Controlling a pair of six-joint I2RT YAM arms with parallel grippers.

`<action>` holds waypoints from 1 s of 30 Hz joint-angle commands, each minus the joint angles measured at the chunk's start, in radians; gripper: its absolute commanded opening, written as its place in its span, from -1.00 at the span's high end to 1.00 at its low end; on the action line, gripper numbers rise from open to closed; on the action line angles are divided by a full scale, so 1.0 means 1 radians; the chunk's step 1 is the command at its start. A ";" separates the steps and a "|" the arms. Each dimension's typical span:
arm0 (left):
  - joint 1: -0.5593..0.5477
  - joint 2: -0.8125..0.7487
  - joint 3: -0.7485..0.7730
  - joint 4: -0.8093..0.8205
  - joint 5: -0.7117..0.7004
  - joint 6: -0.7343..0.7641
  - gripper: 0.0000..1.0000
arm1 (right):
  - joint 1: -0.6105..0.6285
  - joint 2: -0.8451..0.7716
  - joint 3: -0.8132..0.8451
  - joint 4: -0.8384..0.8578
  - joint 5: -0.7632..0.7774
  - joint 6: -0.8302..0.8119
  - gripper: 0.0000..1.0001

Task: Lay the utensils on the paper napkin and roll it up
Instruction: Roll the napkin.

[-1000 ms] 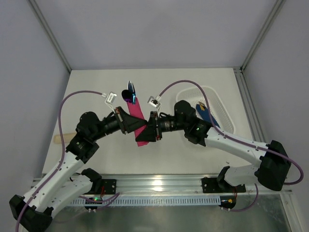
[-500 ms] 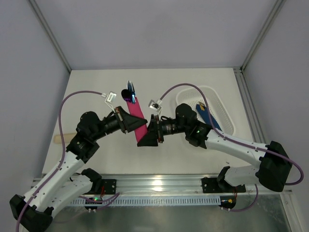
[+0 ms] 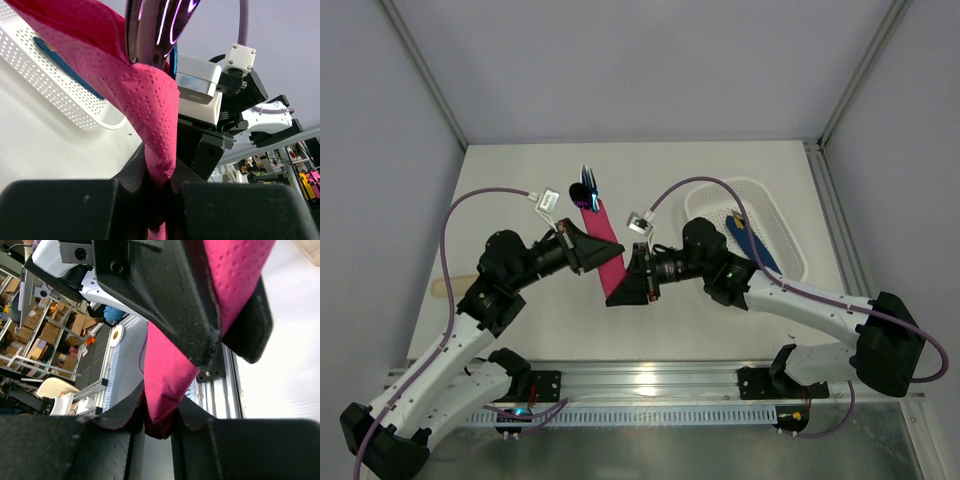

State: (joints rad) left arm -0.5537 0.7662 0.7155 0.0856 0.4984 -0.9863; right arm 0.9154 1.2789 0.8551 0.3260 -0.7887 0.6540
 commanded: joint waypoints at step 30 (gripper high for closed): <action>0.005 -0.035 0.015 0.071 0.014 0.048 1.00 | -0.046 -0.026 0.116 -0.038 0.063 -0.031 -0.29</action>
State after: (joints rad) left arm -0.5533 0.7475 0.7155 0.0772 0.4980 -0.9554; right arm 0.8707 1.2327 0.9146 0.2535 -0.7418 0.6319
